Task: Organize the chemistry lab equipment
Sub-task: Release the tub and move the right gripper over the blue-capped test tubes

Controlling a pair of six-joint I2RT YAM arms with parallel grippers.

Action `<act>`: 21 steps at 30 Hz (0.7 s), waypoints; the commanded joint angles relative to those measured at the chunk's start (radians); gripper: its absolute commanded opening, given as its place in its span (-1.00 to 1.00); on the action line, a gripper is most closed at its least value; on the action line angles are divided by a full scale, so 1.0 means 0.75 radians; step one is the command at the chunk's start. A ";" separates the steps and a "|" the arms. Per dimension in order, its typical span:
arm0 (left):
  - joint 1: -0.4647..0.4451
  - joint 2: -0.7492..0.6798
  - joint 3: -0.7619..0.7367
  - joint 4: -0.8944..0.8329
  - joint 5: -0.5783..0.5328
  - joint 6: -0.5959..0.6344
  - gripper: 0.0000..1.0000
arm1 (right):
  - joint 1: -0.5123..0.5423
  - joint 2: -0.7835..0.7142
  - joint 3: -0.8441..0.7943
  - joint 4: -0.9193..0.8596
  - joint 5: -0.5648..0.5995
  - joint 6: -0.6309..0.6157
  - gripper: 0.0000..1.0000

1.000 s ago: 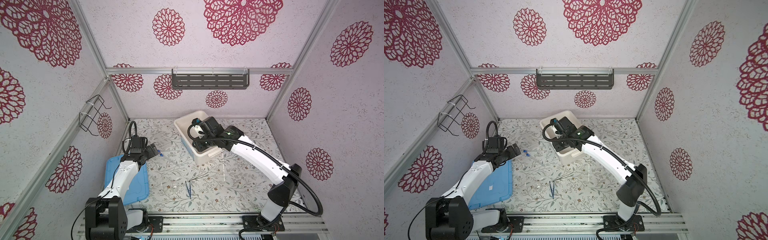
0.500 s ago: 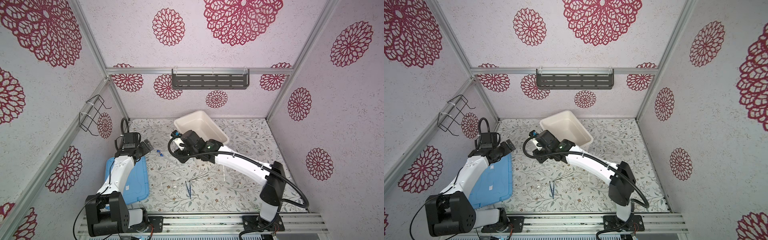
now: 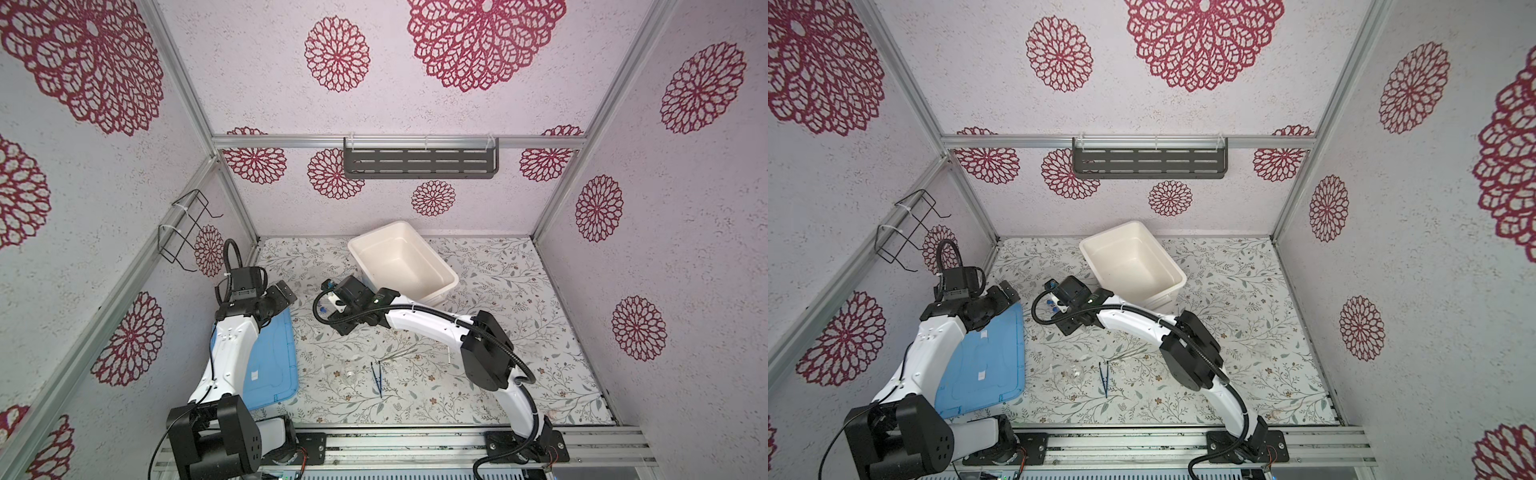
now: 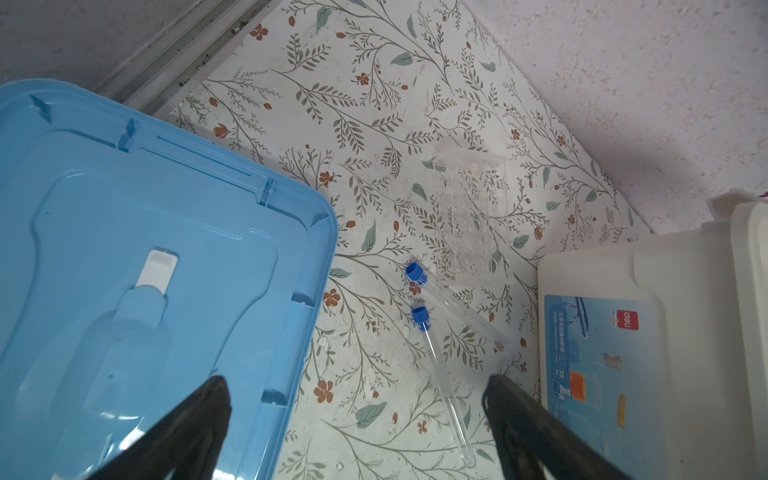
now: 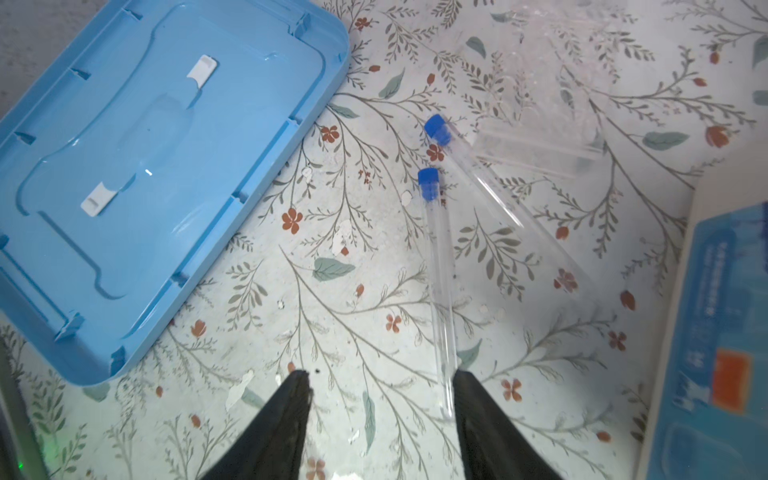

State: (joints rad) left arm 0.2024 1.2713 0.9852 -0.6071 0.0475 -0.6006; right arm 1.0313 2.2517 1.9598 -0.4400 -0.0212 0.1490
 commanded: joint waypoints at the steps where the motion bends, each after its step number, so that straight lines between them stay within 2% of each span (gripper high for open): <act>1: 0.012 0.007 0.017 -0.039 -0.003 -0.034 0.98 | -0.022 0.108 0.110 0.085 0.033 -0.017 0.18; 6: 0.023 0.014 0.008 -0.064 0.040 -0.052 0.98 | -0.047 0.314 0.314 0.111 0.050 -0.025 0.16; 11: 0.025 0.015 0.018 -0.092 0.053 -0.046 0.98 | -0.079 0.393 0.342 0.169 0.089 -0.024 0.14; 17: 0.026 0.007 0.001 -0.109 0.060 -0.039 0.98 | -0.107 0.428 0.341 0.191 0.018 -0.029 0.11; 21: 0.028 0.007 -0.005 -0.112 0.065 -0.038 0.98 | -0.114 0.467 0.341 0.233 -0.118 -0.069 0.03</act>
State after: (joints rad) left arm 0.2142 1.2778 0.9844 -0.6796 0.0910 -0.6220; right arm 0.9489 2.5729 2.1921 -0.2996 -0.0330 0.1276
